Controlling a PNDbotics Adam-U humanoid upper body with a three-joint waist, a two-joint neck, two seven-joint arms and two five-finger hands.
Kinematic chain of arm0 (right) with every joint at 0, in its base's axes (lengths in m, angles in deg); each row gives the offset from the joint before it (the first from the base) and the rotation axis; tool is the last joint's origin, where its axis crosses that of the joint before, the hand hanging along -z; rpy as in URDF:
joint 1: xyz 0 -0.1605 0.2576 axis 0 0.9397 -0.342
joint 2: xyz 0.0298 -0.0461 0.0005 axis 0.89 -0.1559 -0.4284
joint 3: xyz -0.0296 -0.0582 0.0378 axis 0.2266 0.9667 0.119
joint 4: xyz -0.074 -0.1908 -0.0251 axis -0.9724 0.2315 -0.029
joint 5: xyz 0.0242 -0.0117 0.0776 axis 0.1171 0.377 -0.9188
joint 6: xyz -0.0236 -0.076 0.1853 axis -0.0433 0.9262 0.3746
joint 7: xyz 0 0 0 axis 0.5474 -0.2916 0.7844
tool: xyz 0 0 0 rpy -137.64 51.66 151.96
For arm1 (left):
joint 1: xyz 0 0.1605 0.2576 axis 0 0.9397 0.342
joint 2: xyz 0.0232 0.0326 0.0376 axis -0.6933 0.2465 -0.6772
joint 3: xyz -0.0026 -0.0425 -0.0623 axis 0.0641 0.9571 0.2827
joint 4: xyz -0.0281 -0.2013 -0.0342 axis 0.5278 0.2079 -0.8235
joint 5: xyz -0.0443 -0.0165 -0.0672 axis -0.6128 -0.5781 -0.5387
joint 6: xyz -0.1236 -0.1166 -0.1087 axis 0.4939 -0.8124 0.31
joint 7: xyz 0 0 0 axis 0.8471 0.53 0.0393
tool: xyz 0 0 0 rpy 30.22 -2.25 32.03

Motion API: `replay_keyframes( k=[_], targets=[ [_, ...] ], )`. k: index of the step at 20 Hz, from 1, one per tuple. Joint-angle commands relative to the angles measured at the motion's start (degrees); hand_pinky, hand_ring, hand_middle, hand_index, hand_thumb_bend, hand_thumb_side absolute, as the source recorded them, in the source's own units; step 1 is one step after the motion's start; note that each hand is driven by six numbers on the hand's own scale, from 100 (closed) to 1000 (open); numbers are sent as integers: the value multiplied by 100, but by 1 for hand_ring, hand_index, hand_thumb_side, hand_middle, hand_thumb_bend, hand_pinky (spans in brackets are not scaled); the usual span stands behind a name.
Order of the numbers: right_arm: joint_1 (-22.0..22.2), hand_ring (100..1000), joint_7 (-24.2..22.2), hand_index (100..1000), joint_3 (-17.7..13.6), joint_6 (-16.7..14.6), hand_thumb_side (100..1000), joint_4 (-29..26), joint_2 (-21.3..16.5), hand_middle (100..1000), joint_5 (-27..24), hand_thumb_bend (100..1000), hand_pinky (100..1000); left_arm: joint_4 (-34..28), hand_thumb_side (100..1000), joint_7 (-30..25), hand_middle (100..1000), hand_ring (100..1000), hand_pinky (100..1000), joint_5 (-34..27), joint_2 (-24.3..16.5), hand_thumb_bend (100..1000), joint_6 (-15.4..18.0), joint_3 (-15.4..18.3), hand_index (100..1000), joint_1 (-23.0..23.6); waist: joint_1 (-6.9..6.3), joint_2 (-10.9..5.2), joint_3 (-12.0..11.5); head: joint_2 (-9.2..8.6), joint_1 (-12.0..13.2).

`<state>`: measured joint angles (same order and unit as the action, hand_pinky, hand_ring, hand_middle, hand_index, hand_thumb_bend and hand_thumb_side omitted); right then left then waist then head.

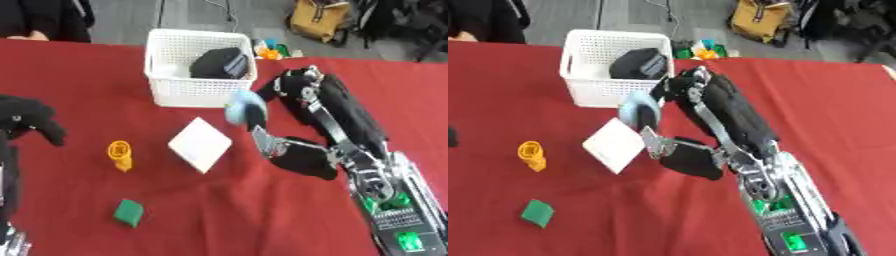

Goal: Pick up objects on the table and place them in the box.

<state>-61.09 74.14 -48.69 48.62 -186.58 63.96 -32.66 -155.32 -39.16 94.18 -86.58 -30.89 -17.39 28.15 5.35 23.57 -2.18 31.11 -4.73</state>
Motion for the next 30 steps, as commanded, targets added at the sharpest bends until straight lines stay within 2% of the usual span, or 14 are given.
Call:
replay_keyframes(
  k=[1,9,10,11,19,30],
  targets=[
    [-258,578,89,460,-93,101,466,-9,-270,100,-165,100,175,-112,877,-27,545,446,334,-19,-36,100,3,-23,714,-29,-37,-165,-25,-73,-91],
    [-856,578,342,457,-142,137,465,543,-505,100,-263,100,187,-112,878,-86,546,446,333,-69,-22,100,10,-69,713,-39,-35,-165,-142,-119,-276],
    [-914,578,380,456,-147,132,427,611,-528,100,-267,100,190,-112,878,-95,545,446,333,-75,-20,100,10,-74,713,-39,-34,-164,-153,-124,-299],
    [-982,578,423,456,-154,128,465,685,-558,100,-268,100,190,-112,878,-104,546,446,333,-82,-18,100,10,-80,713,-39,-34,-161,-168,-131,-322],
    [-1475,576,758,454,-170,32,468,1412,-752,100,-236,100,196,-112,878,-186,546,446,332,-145,-3,100,24,-143,713,-67,-34,-137,-316,-228,-504],
    [-2061,579,1160,455,-157,-234,482,2650,-821,100,9,100,197,-112,875,-321,547,446,332,-260,35,100,66,-248,714,-169,-40,-57,-593,-376,-773]
  ],
)
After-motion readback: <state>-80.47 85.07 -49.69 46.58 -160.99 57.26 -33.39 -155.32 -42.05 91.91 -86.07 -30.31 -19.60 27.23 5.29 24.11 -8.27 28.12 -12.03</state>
